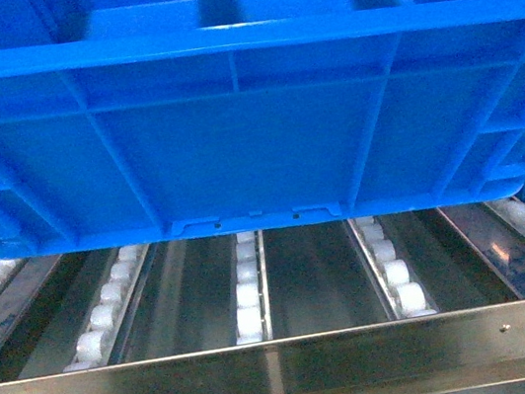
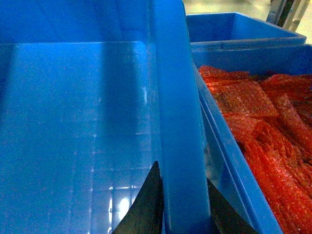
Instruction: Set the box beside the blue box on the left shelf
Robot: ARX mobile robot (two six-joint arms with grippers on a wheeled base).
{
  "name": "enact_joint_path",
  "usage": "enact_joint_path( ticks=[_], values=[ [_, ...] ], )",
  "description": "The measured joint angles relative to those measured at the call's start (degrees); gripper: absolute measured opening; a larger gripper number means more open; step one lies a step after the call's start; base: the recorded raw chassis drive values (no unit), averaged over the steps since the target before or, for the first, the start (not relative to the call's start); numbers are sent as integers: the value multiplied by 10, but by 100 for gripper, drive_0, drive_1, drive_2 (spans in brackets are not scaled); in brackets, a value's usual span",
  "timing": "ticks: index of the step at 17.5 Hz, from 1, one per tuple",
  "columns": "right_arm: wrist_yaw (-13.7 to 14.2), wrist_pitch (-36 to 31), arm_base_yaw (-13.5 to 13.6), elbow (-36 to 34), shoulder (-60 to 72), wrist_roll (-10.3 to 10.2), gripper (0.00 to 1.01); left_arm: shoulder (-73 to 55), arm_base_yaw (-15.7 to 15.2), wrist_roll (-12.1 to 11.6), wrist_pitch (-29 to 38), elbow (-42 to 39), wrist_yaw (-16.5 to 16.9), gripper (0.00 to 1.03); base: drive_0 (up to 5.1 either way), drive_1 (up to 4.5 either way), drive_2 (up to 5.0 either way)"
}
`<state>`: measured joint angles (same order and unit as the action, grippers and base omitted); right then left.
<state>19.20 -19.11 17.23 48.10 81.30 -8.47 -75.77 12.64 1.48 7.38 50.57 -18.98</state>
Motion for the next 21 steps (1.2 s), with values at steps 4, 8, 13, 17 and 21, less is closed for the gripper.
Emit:
enact_joint_path(
  ticks=[4,8,13,17,21],
  values=[
    [0,0,0,0,0,0,10,0,0,0,0,0,0,9,0,0,0],
    [0,0,0,0,0,0,10,0,0,0,0,0,0,9,0,0,0],
    [0,0,0,0,0,0,10,0,0,0,0,0,0,9,0,0,0],
    [0,0,0,0,0,0,10,0,0,0,0,0,0,9,0,0,0],
    [0,0,0,0,0,0,10,0,0,0,0,0,0,9,0,0,0]
  ],
)
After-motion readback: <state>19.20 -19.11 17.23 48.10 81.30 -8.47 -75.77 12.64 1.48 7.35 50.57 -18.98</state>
